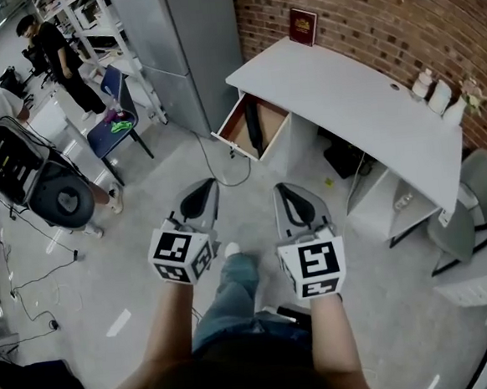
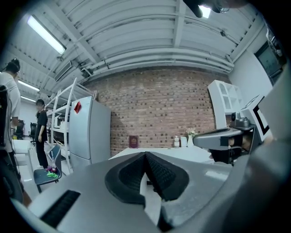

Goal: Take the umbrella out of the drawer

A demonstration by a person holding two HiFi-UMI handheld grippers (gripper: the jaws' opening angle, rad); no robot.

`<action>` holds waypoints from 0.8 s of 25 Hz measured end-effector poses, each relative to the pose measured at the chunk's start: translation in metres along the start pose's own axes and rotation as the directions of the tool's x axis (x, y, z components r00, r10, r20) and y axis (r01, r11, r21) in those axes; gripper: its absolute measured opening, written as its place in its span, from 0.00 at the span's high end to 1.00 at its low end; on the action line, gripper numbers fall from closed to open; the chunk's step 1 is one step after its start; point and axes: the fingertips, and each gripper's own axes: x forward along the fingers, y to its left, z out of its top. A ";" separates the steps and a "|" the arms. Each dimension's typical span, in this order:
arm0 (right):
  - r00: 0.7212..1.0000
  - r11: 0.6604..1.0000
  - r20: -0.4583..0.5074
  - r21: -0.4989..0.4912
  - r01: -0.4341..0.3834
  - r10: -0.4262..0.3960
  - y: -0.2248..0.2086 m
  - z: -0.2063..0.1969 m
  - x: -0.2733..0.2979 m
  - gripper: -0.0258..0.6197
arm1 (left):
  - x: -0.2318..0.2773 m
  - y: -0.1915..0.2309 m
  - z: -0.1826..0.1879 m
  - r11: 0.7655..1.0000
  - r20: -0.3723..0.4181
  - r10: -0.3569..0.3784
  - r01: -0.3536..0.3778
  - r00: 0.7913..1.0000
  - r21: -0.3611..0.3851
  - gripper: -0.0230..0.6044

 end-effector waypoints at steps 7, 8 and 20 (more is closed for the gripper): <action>0.999 1.000 -0.029 -0.009 0.016 -0.017 -0.017 -0.006 0.071 0.97 | 0.054 0.055 -0.008 1.000 -0.024 -0.011 0.010 1.000 -0.016 0.97; 0.999 1.000 -0.031 -0.008 0.014 -0.014 -0.019 -0.005 0.085 0.97 | 0.063 0.066 -0.007 1.000 -0.025 -0.015 0.014 1.000 -0.020 0.97; 0.994 0.999 -0.112 0.044 0.006 -0.001 -0.040 -0.020 0.245 0.97 | 0.191 0.184 -0.024 0.996 -0.101 -0.085 0.083 0.991 -0.019 0.97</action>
